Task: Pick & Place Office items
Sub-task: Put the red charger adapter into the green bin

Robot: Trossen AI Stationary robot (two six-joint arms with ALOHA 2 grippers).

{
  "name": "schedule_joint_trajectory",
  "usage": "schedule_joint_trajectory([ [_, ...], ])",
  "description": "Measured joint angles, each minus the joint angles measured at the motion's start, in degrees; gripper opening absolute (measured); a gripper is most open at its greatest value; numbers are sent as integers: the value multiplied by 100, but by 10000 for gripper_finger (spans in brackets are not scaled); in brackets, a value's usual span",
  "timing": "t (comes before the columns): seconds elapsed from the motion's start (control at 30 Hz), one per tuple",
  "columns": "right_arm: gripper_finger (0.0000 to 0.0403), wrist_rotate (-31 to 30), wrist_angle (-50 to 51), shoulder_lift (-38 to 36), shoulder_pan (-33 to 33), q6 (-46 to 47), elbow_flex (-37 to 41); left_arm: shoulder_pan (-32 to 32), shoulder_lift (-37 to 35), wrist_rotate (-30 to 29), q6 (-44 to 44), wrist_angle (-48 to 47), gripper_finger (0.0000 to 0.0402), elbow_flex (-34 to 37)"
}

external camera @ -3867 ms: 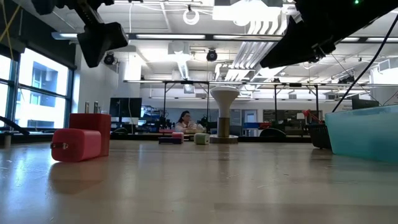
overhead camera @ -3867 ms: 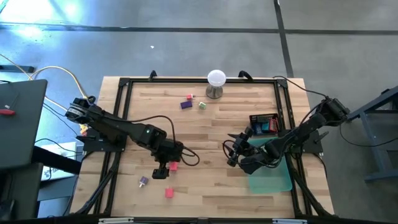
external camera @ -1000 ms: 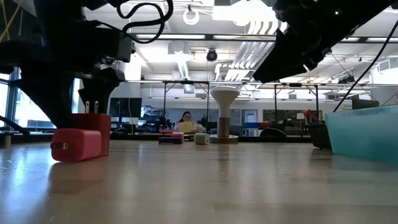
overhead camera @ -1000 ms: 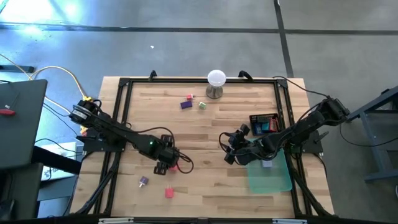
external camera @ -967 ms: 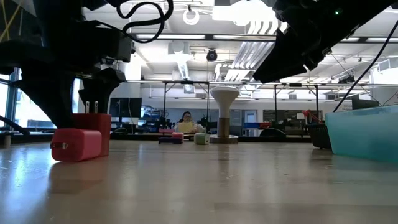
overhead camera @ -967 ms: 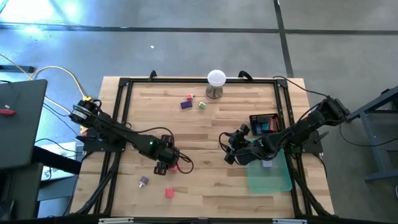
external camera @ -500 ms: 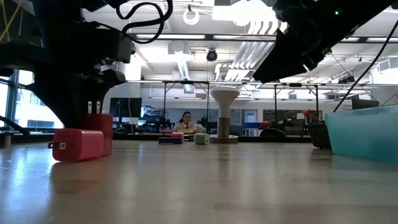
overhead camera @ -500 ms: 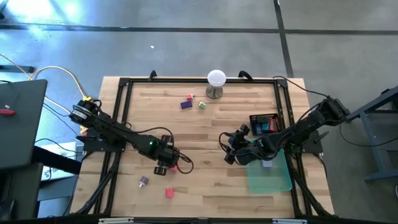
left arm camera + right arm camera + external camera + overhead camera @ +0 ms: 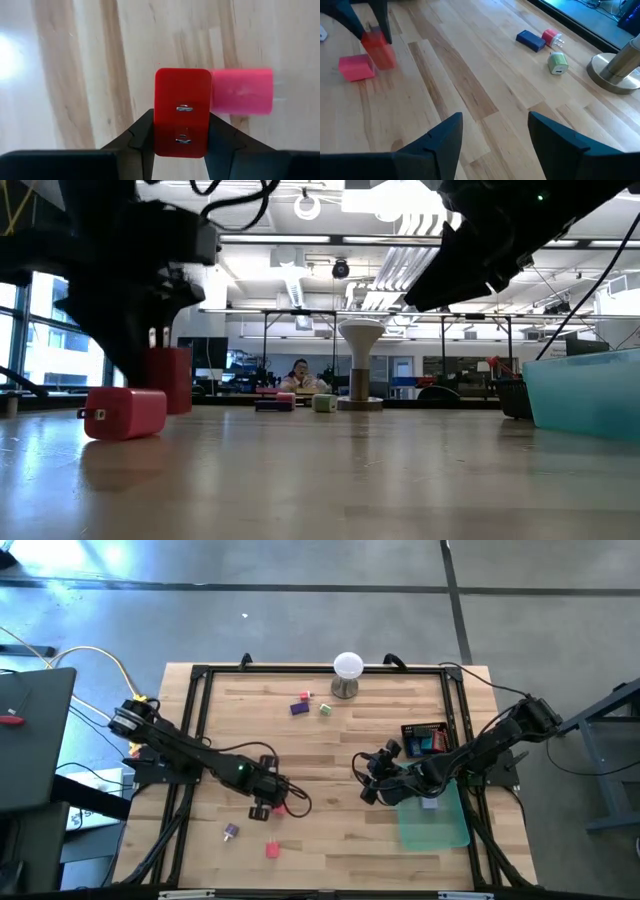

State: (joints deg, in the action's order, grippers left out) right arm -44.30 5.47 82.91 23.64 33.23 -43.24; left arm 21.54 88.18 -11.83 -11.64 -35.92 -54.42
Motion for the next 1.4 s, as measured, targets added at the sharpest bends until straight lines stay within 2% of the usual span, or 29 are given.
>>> schedule_joint_trajectory([
  [0.23, 213, -50, -63, 0, -1, -183, 0, 0, -463, -102, 20, 0, 111, -199],
  [0.37, 213, -56, -147, 0, 0, -220, 2, 2, -762, -482, -244, 109, 111, -340],
  [0.47, 213, -16, -265, 0, 5, -410, 1, 23, -876, -661, -284, 569, 111, -345],
  [0.67, 213, 17, -687, 0, 43, -759, 0, 40, -846, -653, -223, 1516, 111, -347],
  [0.9, 213, 717, -1424, 0, 42, -1471, 1, 39, -841, -696, 46, 2240, 111, -352],
  [1.07, 213, 957, -1942, 0, 74, -1935, 0, 87, -841, -691, 318, 2565, 111, -352],
  [1.4, 213, 1172, -3709, 0, 223, -3893, 0, 227, -841, -703, 787, 3226, 111, -352],
])
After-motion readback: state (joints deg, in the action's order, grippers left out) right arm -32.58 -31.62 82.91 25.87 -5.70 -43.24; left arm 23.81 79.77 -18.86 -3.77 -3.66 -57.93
